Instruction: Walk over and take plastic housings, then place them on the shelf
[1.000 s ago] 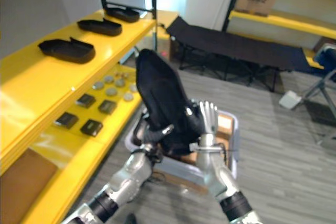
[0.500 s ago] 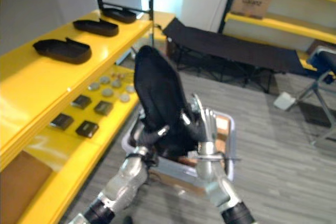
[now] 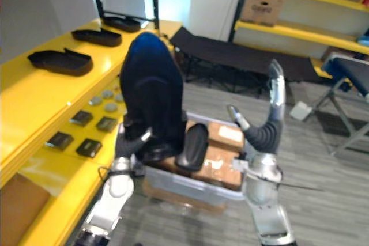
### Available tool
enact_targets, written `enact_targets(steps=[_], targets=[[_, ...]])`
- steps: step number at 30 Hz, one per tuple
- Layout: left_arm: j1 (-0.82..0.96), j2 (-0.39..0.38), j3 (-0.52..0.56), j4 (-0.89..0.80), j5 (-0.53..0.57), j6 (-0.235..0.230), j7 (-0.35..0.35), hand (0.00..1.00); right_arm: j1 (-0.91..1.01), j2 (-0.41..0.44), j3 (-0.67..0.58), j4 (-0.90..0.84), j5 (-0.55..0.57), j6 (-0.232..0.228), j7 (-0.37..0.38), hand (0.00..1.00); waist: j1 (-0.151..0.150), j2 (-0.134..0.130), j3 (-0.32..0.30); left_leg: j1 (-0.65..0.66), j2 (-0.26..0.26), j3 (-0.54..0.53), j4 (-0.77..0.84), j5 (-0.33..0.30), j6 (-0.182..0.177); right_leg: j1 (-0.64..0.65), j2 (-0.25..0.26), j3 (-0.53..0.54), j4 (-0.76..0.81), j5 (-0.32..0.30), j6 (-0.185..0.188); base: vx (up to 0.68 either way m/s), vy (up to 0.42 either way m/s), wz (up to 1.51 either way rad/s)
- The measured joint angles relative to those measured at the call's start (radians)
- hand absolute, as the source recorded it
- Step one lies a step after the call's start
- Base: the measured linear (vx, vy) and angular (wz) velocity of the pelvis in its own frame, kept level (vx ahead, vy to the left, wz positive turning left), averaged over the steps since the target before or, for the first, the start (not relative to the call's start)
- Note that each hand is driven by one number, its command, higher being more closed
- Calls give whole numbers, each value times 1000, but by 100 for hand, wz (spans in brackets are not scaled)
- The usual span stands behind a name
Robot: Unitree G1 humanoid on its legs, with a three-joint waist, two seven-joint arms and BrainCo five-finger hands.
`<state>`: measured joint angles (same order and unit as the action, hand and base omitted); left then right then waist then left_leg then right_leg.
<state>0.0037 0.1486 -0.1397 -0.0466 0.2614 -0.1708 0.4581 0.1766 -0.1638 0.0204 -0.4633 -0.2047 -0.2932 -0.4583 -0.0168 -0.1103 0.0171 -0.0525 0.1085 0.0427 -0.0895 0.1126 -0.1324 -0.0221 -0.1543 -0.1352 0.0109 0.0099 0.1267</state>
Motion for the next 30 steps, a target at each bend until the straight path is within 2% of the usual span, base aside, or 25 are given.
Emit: enact_targets(steps=[4, 8, 10, 13, 17, 19, 22, 23, 25, 26, 27, 30], targets=[[87, -7, 51, -47, 33, 0, 9, 100, 162, 73, -24, 50, 59, -9, 35, 0, -5, 13, -24, -2, 1, 16, 0, -2, -2, -11, -1, 10, -3, 3, -2, 45, -1, -10], [173, -60, 88, -87, 34, -2, 32, 100, 257, 138, -49, 298, 124, 4, 74, 0, -15, 28, -33, 0, 2, 23, 1, -6, -4, -12, 0, 19, -3, 5, -1, 54, -7, -8], [198, -94, 96, -91, 32, -2, 41, 100, 259, 167, -59, 380, 152, 36, 88, 0, -15, 37, -28, -1, 2, 31, 1, -8, -5, -14, 0, 27, -5, 7, 2, 20, -1, -11], [215, -111, 109, -101, 32, -2, 43, 100, 243, 179, -49, 395, 155, 37, 89, 0, -9, 42, -24, -2, 2, 45, 1, -14, -4, -26, 0, 34, -6, 7, 2, -15, 7, -12], [234, -122, 193, -198, 28, -2, 79, 100, 107, 175, 14, 441, 184, 35, 88, 0, 15, 35, -9, -20, -2, 52, 2, -18, -2, -46, -2, 49, -6, 11, 10, -7, 8, -8], [233, -123, 227, -232, 29, -3, 88, 100, 65, 175, 32, 459, 188, 35, 89, 0, 37, 31, 7, -23, -5, 44, 2, -18, -2, -44, -6, 36, -6, 12, 11, 11, 5, 25], [222, -124, 257, -266, 29, -3, 102, 100, 16, 169, 46, 480, 187, 35, 87, 0, 47, 35, 19, -70, -30, -75, 2, -2, 4, -20, -27, -78, 17, -3, 21, 36, 5, 116], [218, -123, 266, -271, 30, -4, 114, 100, -1, 168, 44, 480, 184, 35, 87, 0, 54, 39, 32, -83, -43, -137, 1, 5, 7, -14, -35, -113, 61, -36, 25, 72, 7, 152], [205, -123, 280, -268, 29, -4, 123, 100, -17, 162, 42, 481, 180, 35, 86, 0, 57, 46, 38, -107, -58, -231, 2, 14, 15, -12, -33, -43, 127, -80, 18, 88, 54, 156], [194, -118, 296, -268, 29, -4, 131, 100, -32, 160, 41, 481, 180, 35, 86, 0, 67, 43, 49, -111, -66, -280, 2, 19, 12, -5, -29, 33, 166, -111, 18, 99, 85, 128], [191, -113, 317, -269, 30, -4, 136, 100, -49, 161, 43, 481, 180, 35, 87, 0, 79, 32, 60, -107, -74, -315, 3, 22, 6, 11, -29, 61, 184, -143, 13, 78, 63, 110], [208, -119, 343, -269, 28, -5, 150, 100, -80, 157, 42, 481, 180, 34, 88, 0, 113, 21, 67, -105, -78, -358, 6, 34, -12, 46, -25, 26, 178, -177, 4, 43, -106, 56]])
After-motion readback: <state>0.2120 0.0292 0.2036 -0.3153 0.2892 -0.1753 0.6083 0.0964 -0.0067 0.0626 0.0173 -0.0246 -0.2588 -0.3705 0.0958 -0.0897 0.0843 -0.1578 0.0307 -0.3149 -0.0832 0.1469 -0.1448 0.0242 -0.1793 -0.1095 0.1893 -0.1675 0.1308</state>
